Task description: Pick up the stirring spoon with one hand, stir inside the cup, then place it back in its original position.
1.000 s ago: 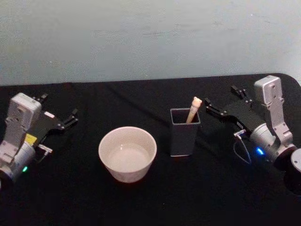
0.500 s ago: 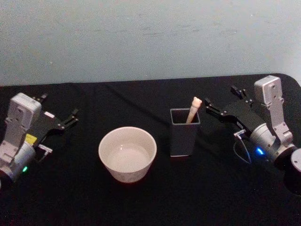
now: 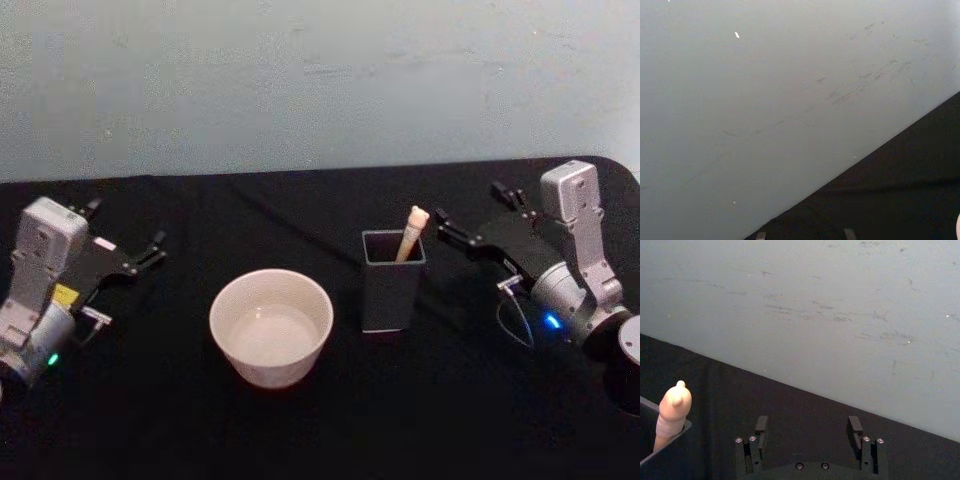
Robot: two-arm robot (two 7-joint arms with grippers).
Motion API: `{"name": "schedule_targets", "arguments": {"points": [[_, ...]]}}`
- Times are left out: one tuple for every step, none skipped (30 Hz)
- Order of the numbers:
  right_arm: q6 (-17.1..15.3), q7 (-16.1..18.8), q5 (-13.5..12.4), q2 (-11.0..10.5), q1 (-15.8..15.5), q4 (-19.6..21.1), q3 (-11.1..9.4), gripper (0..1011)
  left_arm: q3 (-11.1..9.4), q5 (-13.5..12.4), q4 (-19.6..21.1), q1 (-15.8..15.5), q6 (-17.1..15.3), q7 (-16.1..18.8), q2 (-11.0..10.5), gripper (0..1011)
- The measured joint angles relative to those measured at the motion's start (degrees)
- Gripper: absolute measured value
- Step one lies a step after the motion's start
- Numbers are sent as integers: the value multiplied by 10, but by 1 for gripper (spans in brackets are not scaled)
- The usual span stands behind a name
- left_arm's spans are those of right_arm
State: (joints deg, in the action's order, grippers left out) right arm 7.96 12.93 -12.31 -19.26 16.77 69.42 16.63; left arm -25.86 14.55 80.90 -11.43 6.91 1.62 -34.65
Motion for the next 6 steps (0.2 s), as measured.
{"name": "schedule_targets", "arguments": {"points": [[0,0,0,0,0,0,0,1002,0,0,0,0,0,0,0,1001],[0,0,0,0,0,0,0,1002,0,0,0,0,0,0,0,1001],[0,0,0,0,0,0,0,1002,0,0,0,0,0,0,0,1001],[0,0,0,0,0,0,0,1002,0,0,0,0,0,0,0,1001],[0,0,0,0,0,0,0,1002,0,0,0,0,0,0,0,1001],[0,0,0,0,0,0,0,1002,0,0,0,0,0,0,0,1001]]}}
